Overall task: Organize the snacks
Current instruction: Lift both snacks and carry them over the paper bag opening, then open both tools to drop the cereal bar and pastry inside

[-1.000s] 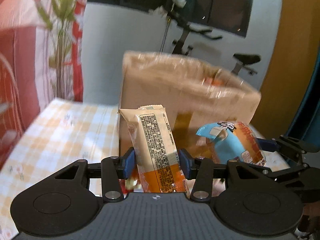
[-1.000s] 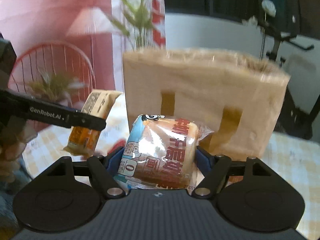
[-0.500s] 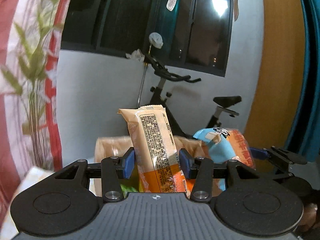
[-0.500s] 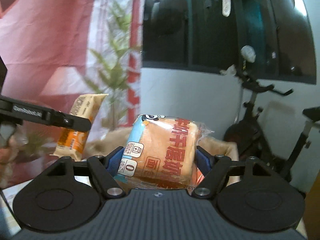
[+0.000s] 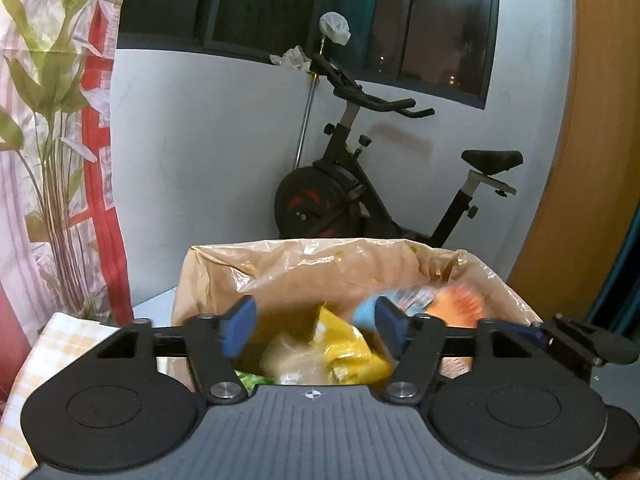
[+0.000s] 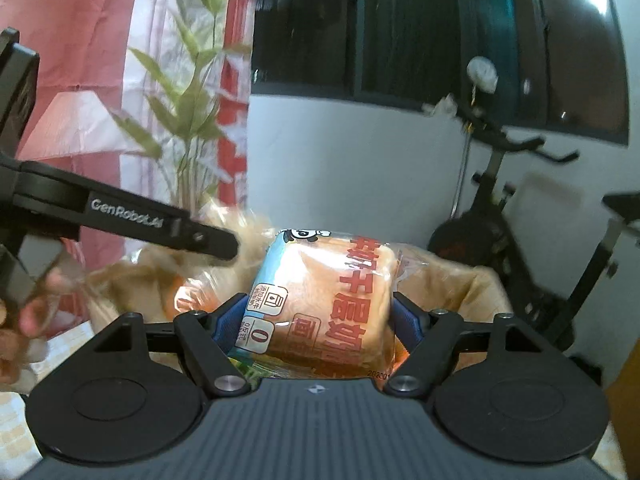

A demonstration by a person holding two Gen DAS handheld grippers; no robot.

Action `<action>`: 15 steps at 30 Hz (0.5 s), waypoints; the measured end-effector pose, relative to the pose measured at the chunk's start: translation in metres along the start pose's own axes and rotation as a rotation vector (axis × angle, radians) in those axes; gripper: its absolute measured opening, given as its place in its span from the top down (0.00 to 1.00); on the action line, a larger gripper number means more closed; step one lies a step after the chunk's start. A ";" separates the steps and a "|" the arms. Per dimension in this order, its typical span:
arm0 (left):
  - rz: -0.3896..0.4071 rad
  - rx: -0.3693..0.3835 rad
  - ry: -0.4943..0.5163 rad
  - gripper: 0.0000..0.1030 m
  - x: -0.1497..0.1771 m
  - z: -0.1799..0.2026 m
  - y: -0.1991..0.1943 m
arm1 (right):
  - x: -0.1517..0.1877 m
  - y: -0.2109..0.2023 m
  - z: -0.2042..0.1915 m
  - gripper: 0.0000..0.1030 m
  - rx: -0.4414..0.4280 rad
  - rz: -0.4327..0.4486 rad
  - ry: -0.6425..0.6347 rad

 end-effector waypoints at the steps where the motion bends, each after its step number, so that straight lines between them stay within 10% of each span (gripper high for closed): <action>1: 0.002 -0.002 0.002 0.32 0.000 -0.003 -0.003 | 0.001 0.000 0.001 0.25 -0.014 -0.010 0.010; 15: 0.033 -0.057 -0.031 0.32 0.042 -0.056 -0.089 | 0.027 -0.071 0.028 0.18 -0.011 0.074 0.124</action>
Point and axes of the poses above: each gripper's, at about its wrist camera, not at the fingertips, and y roughly the way its jaws point, z to its right, x to its underside, the point moved 5 cm from there along y, roughly the way its jaws point, and after that the axes turned 11 degrees about -z, right-handed, at the moved point
